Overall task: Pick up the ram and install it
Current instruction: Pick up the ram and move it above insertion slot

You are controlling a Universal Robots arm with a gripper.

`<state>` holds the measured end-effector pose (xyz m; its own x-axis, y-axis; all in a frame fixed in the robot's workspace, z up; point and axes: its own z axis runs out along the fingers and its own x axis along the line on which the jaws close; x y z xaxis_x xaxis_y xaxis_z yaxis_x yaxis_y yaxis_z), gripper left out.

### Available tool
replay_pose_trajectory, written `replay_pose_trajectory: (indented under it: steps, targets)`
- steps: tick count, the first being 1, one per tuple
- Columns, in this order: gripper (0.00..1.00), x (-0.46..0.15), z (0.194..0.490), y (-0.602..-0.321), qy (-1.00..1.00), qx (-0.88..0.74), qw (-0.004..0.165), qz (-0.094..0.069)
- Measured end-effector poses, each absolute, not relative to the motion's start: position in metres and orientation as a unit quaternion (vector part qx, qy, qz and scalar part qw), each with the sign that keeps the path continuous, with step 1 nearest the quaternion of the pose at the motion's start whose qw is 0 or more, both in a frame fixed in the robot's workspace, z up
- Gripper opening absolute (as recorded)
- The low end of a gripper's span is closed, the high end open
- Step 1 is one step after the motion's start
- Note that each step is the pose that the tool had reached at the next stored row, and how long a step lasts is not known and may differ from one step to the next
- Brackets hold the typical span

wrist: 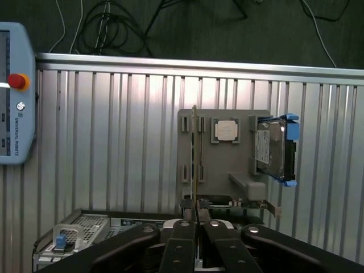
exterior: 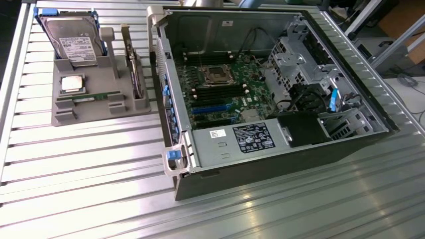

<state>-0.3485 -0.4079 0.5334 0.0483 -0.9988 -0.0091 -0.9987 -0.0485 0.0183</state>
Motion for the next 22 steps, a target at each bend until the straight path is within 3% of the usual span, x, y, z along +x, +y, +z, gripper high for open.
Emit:
replay_pose_trajectory:
  steps: [22]
  targets:
    - [0.12,-0.337,0.507,-0.408,-0.690,0.724,0.011,-0.017]
